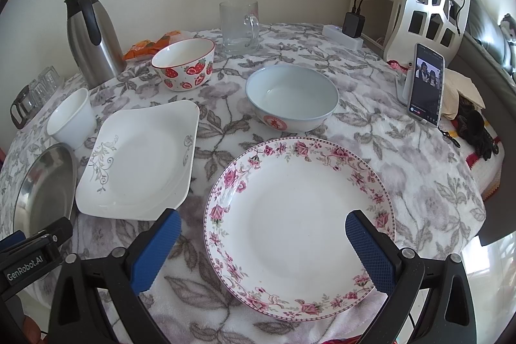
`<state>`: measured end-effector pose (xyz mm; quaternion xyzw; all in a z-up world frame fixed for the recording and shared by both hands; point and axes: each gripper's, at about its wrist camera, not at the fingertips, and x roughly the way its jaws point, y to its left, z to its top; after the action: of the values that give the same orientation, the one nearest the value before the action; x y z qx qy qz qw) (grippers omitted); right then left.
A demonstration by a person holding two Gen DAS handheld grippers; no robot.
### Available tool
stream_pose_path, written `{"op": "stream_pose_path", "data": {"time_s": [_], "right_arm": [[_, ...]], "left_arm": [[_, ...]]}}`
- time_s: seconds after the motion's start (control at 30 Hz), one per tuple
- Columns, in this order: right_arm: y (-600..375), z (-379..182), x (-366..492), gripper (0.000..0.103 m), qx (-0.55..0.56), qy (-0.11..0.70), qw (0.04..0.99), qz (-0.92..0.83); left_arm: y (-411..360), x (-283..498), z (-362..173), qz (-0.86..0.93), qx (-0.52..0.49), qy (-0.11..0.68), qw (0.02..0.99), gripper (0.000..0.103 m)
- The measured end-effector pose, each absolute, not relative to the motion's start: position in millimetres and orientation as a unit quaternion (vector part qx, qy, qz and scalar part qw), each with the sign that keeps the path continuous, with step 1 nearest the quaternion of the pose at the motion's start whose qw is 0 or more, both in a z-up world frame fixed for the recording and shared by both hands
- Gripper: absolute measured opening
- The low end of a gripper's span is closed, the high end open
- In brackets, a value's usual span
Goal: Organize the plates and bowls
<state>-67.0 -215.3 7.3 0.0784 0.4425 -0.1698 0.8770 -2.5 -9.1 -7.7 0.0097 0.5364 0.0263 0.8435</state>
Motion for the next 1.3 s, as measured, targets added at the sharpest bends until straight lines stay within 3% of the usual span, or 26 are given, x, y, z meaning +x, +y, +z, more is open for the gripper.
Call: {"op": "stream_pose_path", "data": {"time_s": [0.47,0.83,1.3], "right_arm": [[-210.5,8.2,-62.7,0.103,0.074,0.447,0.878,-0.156],[-166.8,26.3,-45.9,0.103,0.059,0.398,0.913,-0.072],[-117.1,19.5,-7.5,0.103,0.133,0.396,0.908,0.041]], "left_arm": [[-2.9,-2.6,-4.0,0.03,-0.006,0.531,0.847,0.103],[80.2,-2.4,13.9,0.118,-0.108,0.478,0.864,0.103],[168.2,-6.9,4.6,0.177,-0.211,0.411,0.869,0.103]]}}
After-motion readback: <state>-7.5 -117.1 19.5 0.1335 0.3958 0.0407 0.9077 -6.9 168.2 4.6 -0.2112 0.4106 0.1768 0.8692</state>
